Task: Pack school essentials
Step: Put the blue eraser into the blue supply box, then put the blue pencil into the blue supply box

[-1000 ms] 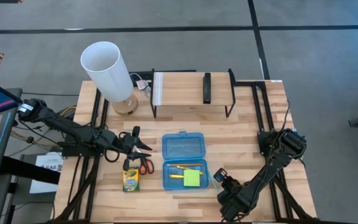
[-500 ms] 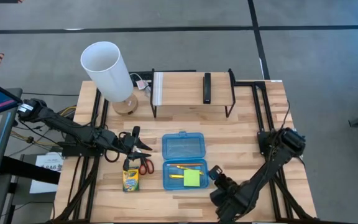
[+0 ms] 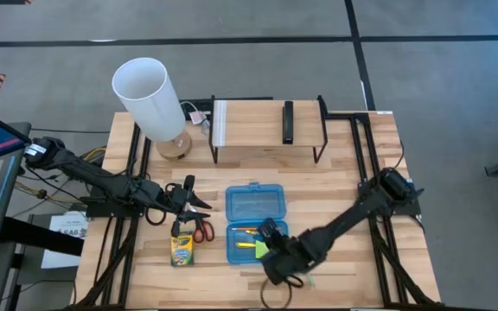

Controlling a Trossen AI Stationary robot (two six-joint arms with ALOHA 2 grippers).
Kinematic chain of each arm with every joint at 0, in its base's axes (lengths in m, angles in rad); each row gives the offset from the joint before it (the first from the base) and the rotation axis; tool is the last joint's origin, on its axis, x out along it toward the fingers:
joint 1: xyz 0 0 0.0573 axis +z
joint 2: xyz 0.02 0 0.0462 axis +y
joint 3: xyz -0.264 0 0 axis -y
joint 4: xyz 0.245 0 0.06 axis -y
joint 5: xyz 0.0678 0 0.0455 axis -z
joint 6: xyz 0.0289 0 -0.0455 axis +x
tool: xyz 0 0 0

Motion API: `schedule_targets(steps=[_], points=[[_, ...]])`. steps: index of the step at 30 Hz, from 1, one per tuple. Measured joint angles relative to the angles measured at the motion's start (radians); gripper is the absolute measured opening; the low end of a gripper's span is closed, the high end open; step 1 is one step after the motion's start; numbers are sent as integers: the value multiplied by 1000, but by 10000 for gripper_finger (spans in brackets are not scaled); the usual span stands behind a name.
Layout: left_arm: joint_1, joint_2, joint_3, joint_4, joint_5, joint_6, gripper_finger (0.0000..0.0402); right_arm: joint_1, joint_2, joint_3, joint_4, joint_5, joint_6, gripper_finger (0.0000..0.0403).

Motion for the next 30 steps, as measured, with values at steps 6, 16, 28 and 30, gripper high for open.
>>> schedule_targets(steps=[6, 16, 28, 30], points=[[0, 0, 0, 0, 0, 3, 98, -60, 1, -44, 76, -128, 1, 5], [0, 0, 0, 0, 0, -1, 98, -105, -9, -44, 78, -232, 84, 118], [0, 0, 0, -1, 0, -1, 98, -81, -48, -38, -196, -231, 501, 208], [0, 0, 0, -2, 0, -1, 98, -50, -57, -39, -253, -248, 594, 202]])
